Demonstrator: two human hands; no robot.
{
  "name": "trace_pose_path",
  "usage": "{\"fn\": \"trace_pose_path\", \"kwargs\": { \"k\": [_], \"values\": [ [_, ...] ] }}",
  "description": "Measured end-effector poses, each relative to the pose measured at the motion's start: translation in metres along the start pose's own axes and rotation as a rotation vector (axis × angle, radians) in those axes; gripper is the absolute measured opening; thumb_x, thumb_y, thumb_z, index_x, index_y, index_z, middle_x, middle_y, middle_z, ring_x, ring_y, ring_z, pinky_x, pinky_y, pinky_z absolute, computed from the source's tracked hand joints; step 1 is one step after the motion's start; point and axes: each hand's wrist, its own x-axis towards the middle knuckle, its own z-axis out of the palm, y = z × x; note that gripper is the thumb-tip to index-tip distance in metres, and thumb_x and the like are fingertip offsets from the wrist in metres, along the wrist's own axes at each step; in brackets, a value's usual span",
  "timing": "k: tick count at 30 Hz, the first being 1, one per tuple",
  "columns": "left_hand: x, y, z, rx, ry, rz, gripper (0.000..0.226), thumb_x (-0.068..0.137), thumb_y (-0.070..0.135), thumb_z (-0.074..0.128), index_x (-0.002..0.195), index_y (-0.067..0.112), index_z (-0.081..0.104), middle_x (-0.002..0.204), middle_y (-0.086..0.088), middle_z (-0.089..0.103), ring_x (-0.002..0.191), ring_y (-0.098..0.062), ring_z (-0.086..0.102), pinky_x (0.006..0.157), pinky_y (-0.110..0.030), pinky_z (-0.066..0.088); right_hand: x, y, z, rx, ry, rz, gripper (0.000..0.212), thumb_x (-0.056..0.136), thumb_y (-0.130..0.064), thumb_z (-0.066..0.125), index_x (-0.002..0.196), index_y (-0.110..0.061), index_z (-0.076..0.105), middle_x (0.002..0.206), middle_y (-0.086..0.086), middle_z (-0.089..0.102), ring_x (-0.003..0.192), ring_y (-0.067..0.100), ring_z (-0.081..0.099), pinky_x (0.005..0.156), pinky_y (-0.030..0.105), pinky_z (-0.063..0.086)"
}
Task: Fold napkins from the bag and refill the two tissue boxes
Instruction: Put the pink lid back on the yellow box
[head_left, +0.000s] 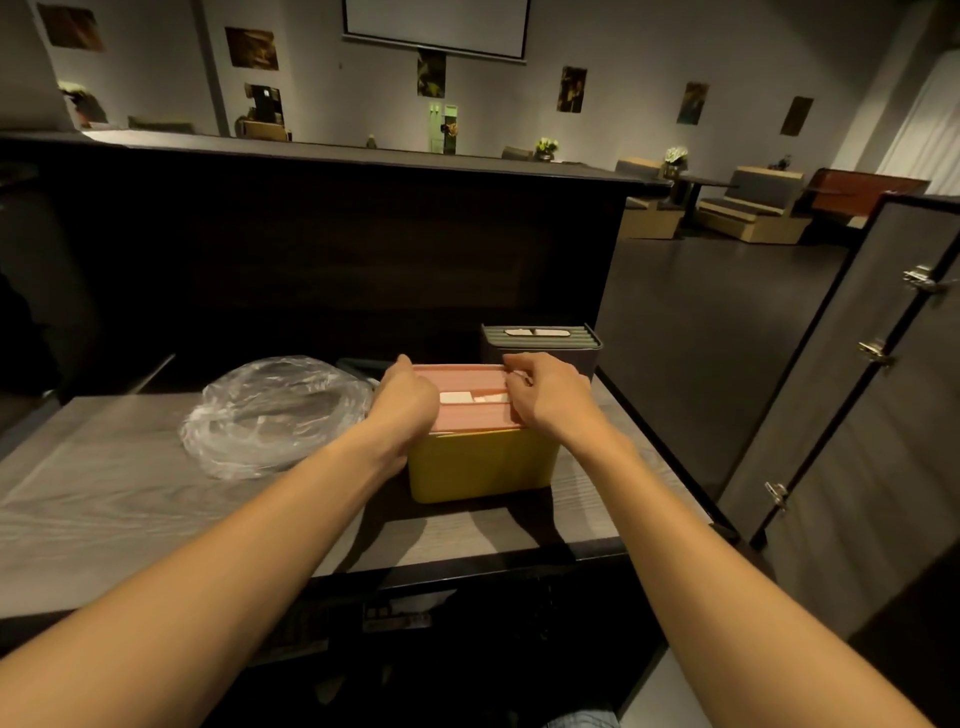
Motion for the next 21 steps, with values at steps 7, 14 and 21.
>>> {"fn": "trace_pose_path", "kwargs": {
  "k": [7, 14, 21],
  "values": [
    [-0.001, -0.004, 0.007, 0.252, 0.044, 0.022, 0.057, 0.109, 0.014, 0.037, 0.163, 0.016, 0.019, 0.17, -0.009, 0.021, 0.156, -0.032, 0.02, 0.126, -0.049, 0.021, 0.0, 0.005, -0.001, 0.031, -0.011, -0.03, 0.037, 0.109, -0.028, 0.05, 0.144, -0.029, 0.059, 0.144, -0.001, 0.061, 0.122, 0.016, 0.059, 0.099, 0.032, 0.052],
    [-0.004, -0.009, 0.009, 0.297, 0.035, 0.057, 0.056, 0.109, 0.018, 0.035, 0.163, 0.017, 0.018, 0.169, -0.008, 0.022, 0.154, -0.031, 0.026, 0.125, -0.049, 0.026, 0.001, 0.006, 0.003, -0.1, 0.035, -0.084, 0.036, 0.107, -0.031, 0.051, 0.142, -0.03, 0.059, 0.144, -0.003, 0.06, 0.131, 0.022, 0.055, 0.11, 0.043, 0.047],
    [-0.011, -0.013, 0.014, -0.394, 0.046, -0.089, 0.051, 0.113, 0.02, 0.033, 0.161, 0.033, 0.025, 0.135, -0.007, 0.053, 0.099, -0.024, 0.067, 0.082, -0.041, 0.061, -0.012, -0.018, 0.017, -0.315, 0.159, -0.129, 0.041, 0.103, -0.038, 0.058, 0.143, -0.029, 0.06, 0.143, -0.001, 0.06, 0.134, 0.025, 0.046, 0.105, 0.041, 0.042]
  ]
}}
